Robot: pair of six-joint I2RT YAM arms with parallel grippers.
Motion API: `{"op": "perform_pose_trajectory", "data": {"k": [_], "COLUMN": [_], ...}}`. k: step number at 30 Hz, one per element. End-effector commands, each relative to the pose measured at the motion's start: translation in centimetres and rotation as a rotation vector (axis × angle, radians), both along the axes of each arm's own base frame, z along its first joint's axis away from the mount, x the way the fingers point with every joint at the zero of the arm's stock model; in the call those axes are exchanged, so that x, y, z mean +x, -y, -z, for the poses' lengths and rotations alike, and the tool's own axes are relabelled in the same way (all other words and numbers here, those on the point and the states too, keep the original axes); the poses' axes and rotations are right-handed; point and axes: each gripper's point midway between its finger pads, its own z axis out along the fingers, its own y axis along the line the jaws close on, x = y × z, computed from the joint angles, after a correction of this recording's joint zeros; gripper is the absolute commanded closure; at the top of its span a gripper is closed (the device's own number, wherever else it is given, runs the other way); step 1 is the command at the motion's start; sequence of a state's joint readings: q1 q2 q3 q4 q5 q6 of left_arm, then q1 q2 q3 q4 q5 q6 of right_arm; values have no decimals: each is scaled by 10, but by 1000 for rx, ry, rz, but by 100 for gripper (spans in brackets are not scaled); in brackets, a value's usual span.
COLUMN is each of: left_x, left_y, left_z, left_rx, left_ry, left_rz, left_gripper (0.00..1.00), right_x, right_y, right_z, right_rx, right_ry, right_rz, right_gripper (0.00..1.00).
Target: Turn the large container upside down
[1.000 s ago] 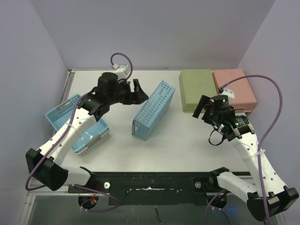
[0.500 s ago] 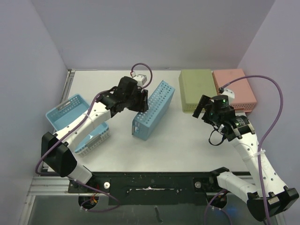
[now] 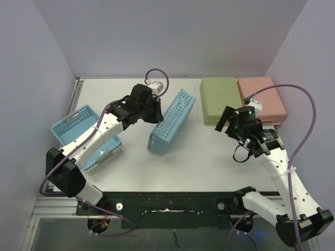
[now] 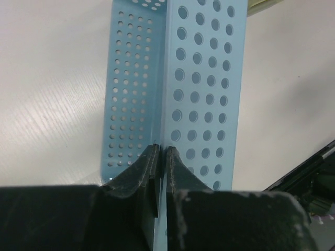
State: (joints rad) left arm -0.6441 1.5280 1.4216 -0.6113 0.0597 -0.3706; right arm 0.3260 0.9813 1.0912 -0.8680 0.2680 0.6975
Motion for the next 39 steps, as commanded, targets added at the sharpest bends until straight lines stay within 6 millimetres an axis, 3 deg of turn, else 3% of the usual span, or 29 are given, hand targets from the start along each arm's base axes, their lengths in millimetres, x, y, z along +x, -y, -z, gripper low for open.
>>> {"op": "perform_pose_trajectory", "data": {"k": [1,5,10,17,21,28,39], "left_x": [8,-11,-29,-46,-48,-36,-19], "left_y": [13,47,75,97,93,72,13], "left_z": [-46,-64,-85,-105,-107,-66,-26], "left_rx": [-193,-417,-683,-855,-957,-983,-994], "left_ry": [48,-19,-102,-123,-175,-257,-283], "left_rz": [12,116,184,239,202,83,-89], "left_gripper": [100,100,100,100,100,100,100], "right_x": [4,6,7,7,5,4,5], "right_y": [1,-1,-2,-1,0,0,0], "right_z": [-9,-10,-9,-8,-6,-6,-4], "right_rx": [22,24,29,26,25,28,21], "right_ry": [46,48,48,46,42,46,38], "right_rz": [15,12,9,11,14,14,10], "right_gripper": [2,2,2,2,2,2,2]}}
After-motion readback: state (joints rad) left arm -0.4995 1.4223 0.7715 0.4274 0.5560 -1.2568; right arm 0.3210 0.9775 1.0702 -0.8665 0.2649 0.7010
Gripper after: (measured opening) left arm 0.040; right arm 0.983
